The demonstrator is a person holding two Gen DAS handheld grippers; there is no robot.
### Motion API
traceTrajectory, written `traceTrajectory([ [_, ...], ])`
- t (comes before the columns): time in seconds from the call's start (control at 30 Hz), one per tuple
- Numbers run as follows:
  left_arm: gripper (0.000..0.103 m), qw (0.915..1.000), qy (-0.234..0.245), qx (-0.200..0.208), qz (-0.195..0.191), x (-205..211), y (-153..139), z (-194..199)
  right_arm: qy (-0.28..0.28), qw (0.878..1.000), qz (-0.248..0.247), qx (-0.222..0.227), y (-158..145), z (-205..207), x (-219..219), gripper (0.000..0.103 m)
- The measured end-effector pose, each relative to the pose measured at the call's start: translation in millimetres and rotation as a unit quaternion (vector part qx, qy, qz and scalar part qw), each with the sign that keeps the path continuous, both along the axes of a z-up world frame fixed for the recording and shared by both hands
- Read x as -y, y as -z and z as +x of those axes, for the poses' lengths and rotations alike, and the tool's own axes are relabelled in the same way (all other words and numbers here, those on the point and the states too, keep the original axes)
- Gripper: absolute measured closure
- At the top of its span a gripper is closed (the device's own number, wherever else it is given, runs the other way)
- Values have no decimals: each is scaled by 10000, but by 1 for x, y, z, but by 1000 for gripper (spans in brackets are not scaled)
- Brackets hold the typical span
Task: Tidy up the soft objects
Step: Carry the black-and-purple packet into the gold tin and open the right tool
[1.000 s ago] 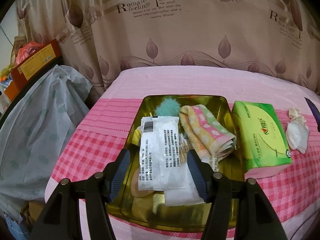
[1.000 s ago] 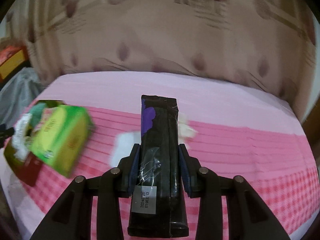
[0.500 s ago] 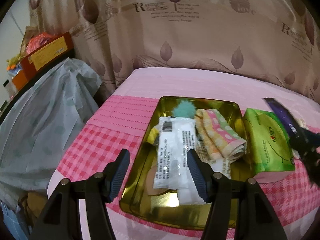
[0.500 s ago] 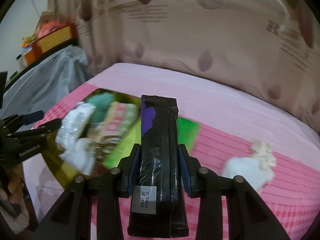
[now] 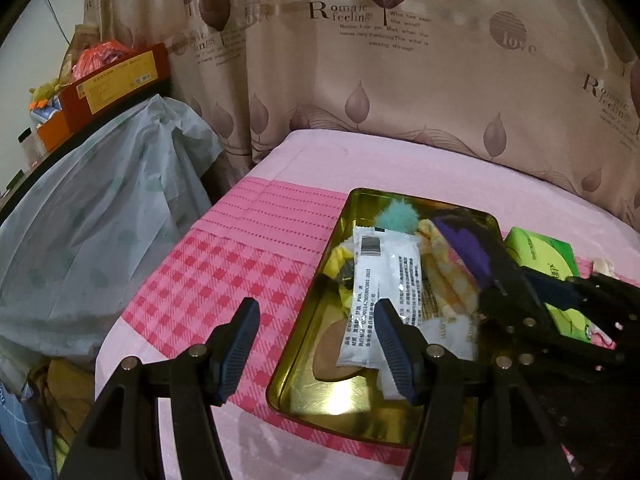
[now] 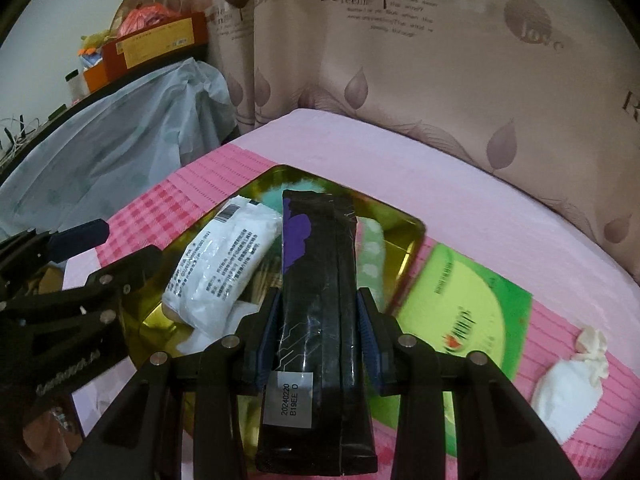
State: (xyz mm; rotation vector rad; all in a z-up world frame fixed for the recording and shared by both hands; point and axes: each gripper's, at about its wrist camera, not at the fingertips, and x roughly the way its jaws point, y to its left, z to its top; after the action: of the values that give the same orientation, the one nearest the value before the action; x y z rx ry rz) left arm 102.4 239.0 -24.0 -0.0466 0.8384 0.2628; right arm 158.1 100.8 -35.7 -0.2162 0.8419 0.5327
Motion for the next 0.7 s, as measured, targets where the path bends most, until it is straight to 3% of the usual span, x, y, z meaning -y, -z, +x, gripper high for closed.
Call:
traceTrajectory([
  [0.53, 42, 9999, -102, -82, 11, -5, 4, 5, -99, 9998, -64, -181, 20, 25, -23, 68],
  [0.7, 42, 9999, -139, 27, -22, -7, 4, 4, -83, 9988, 247, -419, 22, 29, -20, 63],
])
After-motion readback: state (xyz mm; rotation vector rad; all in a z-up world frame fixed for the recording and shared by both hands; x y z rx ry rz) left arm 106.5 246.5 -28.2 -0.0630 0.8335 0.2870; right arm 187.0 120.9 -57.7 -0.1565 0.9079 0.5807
